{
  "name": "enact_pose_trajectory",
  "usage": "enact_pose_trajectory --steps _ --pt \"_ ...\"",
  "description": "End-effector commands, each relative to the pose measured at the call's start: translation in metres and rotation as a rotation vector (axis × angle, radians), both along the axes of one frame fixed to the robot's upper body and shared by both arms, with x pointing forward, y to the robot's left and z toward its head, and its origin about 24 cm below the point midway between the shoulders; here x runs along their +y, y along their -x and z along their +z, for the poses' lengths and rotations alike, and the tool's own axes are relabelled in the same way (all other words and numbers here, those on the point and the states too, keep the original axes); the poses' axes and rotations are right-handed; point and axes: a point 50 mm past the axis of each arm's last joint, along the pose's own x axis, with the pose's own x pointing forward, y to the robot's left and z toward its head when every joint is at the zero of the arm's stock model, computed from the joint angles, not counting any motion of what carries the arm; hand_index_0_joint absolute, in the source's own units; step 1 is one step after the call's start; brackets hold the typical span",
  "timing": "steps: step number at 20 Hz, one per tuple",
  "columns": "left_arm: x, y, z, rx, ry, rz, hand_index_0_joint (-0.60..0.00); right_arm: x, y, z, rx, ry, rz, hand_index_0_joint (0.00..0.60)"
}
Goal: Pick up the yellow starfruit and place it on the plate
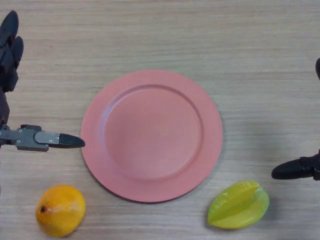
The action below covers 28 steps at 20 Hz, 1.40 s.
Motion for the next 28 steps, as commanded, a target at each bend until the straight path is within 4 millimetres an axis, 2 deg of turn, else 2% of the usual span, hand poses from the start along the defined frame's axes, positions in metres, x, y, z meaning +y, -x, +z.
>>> enact_pose_trajectory --steps 1,12,14,16,19,22,23,28 --pt "0.002 0.011 0.036 -0.209 -0.082 0.0 0.0 0.001 0.014 0.032 -0.212 0.028 0.004 0.0" --pt "0.002 0.01 0.035 -0.212 -0.069 0.002 0.0 0.004 0.012 0.028 -0.199 0.041 0.024 0.0" --pt "0.002 0.01 0.037 -0.208 -0.07 0.001 0.0 0.003 0.012 0.029 -0.195 0.056 0.043 0.0" --pt "0.001 0.01 0.034 -0.2 -0.065 -0.003 0.0 0.006 0.017 0.021 -0.151 0.108 0.131 0.0" --pt "0.001 0.011 0.032 -0.205 -0.051 -0.011 0.0 0.018 0.02 0.005 -0.126 0.301 0.239 0.0" --pt "0.0 0.01 0.031 -0.199 -0.043 -0.015 0.0 0.027 0.026 -0.011 -0.097 0.415 0.311 0.0" --pt "-0.001 0.009 0.031 -0.192 -0.043 -0.021 0.0 0.034 0.027 -0.021 -0.13 0.525 0.355 0.0" --pt "-0.006 0.009 0.035 -0.19 -0.051 -0.045 0.0 0.034 0.022 -0.047 -0.202 0.87 0.381 0.0"
